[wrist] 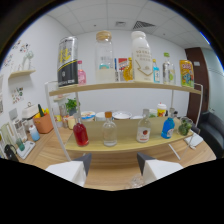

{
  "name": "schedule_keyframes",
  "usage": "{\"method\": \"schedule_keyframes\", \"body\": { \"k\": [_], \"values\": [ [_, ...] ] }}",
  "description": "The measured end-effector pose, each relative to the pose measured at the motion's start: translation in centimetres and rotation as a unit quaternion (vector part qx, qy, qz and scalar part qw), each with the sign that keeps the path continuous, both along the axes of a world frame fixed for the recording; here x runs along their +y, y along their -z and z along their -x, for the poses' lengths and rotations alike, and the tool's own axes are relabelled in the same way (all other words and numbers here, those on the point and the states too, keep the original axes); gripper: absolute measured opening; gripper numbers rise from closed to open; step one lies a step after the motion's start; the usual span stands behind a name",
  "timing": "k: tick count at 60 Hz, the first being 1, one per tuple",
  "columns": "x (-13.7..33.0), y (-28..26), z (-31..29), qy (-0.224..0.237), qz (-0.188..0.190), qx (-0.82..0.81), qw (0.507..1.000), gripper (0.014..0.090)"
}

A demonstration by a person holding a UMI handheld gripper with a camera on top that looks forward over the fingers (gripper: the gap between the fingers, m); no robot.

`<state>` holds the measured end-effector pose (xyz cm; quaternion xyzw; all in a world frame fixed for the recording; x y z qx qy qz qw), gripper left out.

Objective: Make me a cup of Mount Fuji.

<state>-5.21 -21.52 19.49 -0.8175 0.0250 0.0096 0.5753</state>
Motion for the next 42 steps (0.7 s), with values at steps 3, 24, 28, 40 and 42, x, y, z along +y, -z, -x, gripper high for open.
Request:
{"method": "schedule_keyframes", "body": {
  "k": [3,24,28,40,42],
  "values": [
    [2.0,-0.4,0.0,0.004,-0.007,-0.002,1.000,0.0848],
    [10.7,0.5,0.6,0.010,-0.012,-0.006,1.000,0.0529],
    [11.1,0.4,0.5,0.012,-0.016,-0.013,1.000,0.0396],
    [11.1,0.4,0.8,-0.002,-0.010,-0.013,1.000,0.0356],
    [11.0,0.4,0.8,-0.004,-0.011,-0.014,1.000,0.0356]
  ]
}}
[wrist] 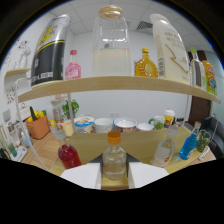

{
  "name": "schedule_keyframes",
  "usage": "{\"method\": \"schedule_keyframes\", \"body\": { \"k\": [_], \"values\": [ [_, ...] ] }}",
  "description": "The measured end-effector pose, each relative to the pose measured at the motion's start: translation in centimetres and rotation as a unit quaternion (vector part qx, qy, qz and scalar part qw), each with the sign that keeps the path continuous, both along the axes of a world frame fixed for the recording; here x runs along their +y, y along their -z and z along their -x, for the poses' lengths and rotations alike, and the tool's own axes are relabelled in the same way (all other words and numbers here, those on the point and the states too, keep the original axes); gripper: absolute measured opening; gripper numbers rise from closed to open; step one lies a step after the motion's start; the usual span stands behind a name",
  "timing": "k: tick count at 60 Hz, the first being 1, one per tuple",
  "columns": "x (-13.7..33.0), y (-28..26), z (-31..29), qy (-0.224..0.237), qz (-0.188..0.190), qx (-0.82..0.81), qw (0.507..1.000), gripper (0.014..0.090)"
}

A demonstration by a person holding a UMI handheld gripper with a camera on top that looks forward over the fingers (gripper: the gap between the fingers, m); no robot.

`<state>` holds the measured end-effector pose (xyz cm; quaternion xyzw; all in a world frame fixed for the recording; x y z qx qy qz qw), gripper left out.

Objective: Make me a cup of Mount Fuji.

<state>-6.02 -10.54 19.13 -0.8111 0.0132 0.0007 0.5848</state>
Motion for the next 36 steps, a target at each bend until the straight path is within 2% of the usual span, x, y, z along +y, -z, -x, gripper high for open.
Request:
{"method": "schedule_keyframes", "body": {
  "k": [8,18,36],
  "values": [
    [-1.4,-0.7,0.6,-0.021,-0.007,-0.002,1.000,0.0356],
    [-5.4,-0.5,1.0,-0.029,-0.003,0.018,0.999,0.0356],
    [-12.1,5.5,1.1,0.002,0.033,0.100,0.994,0.0357]
  ]
}}
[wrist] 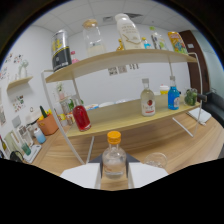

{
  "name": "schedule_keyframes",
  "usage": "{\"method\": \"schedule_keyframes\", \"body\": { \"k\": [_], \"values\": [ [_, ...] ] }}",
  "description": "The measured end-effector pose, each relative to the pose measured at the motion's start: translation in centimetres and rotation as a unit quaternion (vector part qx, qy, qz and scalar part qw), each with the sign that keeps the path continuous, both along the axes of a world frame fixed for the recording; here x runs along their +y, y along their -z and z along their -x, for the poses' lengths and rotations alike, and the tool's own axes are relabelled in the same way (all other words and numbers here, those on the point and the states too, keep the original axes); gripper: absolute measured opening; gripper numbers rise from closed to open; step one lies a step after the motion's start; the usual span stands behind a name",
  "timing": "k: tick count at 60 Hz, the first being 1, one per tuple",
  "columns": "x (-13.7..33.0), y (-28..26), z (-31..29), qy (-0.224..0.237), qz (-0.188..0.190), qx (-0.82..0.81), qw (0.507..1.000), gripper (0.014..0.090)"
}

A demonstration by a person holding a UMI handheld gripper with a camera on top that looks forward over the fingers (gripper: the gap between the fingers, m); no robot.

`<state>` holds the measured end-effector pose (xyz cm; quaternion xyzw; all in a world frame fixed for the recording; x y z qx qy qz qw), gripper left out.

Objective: Make me a cup of Mount Fuji.

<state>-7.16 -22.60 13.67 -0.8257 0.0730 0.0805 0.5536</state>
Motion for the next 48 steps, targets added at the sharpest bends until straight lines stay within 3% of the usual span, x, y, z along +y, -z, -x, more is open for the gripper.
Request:
{"method": "schedule_keyframes", "body": {
  "k": [8,17,36,48],
  "values": [
    [-0.5,0.9,0.3,0.030,0.003,0.158,0.987,0.0357],
    [0.5,0.2,-0.5,0.075,-0.013,0.346,0.935,0.0356],
    [2.7,-1.1,-3.1,0.138,-0.065,0.658,0.737,0.0355],
    [3.0,-1.6,-4.1,0.143,-0.088,0.771,0.615,0.0353]
  ]
}}
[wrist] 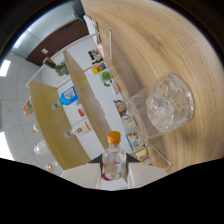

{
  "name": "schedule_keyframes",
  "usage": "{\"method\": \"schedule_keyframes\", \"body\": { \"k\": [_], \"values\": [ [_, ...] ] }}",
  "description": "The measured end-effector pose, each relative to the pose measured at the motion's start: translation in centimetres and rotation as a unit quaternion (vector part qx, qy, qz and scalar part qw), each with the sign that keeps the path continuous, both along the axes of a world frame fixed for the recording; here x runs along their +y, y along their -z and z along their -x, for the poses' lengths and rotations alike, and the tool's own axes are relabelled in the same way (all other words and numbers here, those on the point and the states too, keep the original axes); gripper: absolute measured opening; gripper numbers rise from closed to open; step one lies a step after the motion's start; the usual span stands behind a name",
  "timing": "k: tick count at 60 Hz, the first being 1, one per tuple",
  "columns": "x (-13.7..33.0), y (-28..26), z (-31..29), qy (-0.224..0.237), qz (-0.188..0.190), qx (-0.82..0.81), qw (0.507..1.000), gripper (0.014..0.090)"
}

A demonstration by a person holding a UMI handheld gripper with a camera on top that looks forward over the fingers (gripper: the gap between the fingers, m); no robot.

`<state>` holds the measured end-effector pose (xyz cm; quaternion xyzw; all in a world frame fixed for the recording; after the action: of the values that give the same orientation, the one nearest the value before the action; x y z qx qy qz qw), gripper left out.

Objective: Make me a cup of Mount Fuji.

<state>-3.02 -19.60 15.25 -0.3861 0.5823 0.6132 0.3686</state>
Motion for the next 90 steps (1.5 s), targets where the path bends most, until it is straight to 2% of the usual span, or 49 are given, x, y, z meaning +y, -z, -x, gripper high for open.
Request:
{"method": "schedule_keyframes", "body": {
  "k": [8,18,23,29,35,44,52,58,65,71,77,82,90],
  "values": [
    [0.2,-0.4,0.0,-0.002,-0.020,0.045,0.999,0.0355],
    [0.2,-0.2,0.0,-0.006,-0.008,0.033,0.999,0.0355],
    [-0.1,-1.0,0.8,-0.022,0.001,-0.033,0.999,0.0353],
    [-0.3,-2.9,2.6,-0.045,0.010,-0.196,0.980,0.0356],
    [-0.7,-5.2,5.0,-0.068,0.007,-0.383,0.921,0.0356],
    [-0.9,-6.2,9.3,-0.077,0.009,-0.610,0.788,0.0356],
    [-0.8,-0.7,13.3,-0.111,0.033,-0.743,0.659,0.0356],
    [-0.7,4.7,15.5,-0.152,0.054,-0.791,0.590,0.0354],
    [-0.4,9.7,16.7,-0.196,0.076,-0.807,0.552,0.0354],
    [-0.3,12.1,17.1,-0.215,0.092,-0.812,0.535,0.0354],
    [0.2,12.0,17.3,-0.214,0.084,-0.816,0.530,0.0355],
    [-0.1,13.4,17.3,-0.238,0.099,-0.818,0.514,0.0355],
    [-0.3,13.3,17.3,-0.241,0.097,-0.818,0.513,0.0360]
  ]
}}
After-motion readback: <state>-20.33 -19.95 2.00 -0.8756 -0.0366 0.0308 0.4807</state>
